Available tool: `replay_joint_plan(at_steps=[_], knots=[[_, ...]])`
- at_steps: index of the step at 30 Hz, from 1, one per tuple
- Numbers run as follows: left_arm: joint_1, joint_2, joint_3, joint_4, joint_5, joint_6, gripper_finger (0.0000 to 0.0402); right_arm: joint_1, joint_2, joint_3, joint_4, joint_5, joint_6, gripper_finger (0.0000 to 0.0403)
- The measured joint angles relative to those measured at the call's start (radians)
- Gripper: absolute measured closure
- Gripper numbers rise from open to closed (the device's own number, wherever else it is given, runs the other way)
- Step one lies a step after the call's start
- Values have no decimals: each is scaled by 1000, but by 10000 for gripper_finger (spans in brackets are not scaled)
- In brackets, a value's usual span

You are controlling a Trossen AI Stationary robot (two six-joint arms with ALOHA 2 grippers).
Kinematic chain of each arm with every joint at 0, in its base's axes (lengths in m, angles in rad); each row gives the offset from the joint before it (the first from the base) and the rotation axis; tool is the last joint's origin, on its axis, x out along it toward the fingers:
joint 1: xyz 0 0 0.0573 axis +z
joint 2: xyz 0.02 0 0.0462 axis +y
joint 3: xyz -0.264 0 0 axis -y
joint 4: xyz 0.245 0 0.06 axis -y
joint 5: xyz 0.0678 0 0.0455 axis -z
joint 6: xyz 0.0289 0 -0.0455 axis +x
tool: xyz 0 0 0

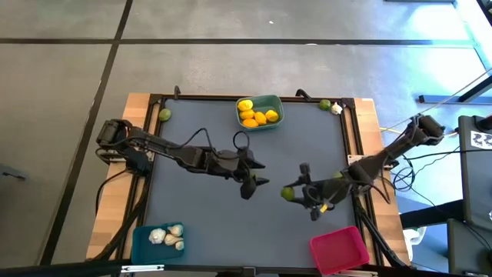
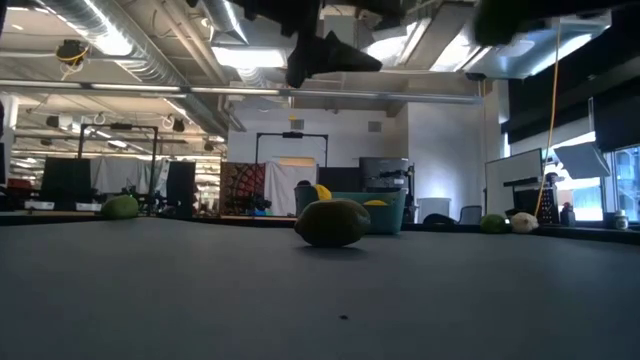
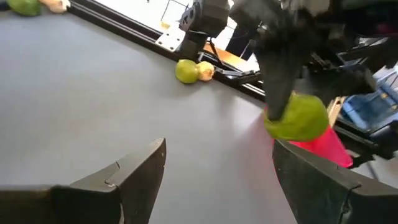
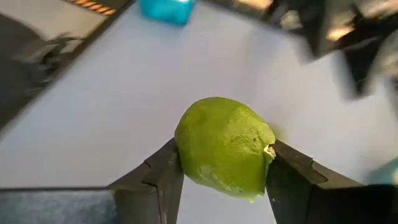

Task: Sort produce into baskets
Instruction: Put the green lime into the pink bin

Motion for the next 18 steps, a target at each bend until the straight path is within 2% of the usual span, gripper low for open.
replay_joint_plan(at_steps=[10,18], knots=[[7,0,0,-36,-4,123,112,135,-11,0,-180,-191,463,224],[7,0,0,-36,-5,222,112,278,-3,0,-181,-233,778,224]])
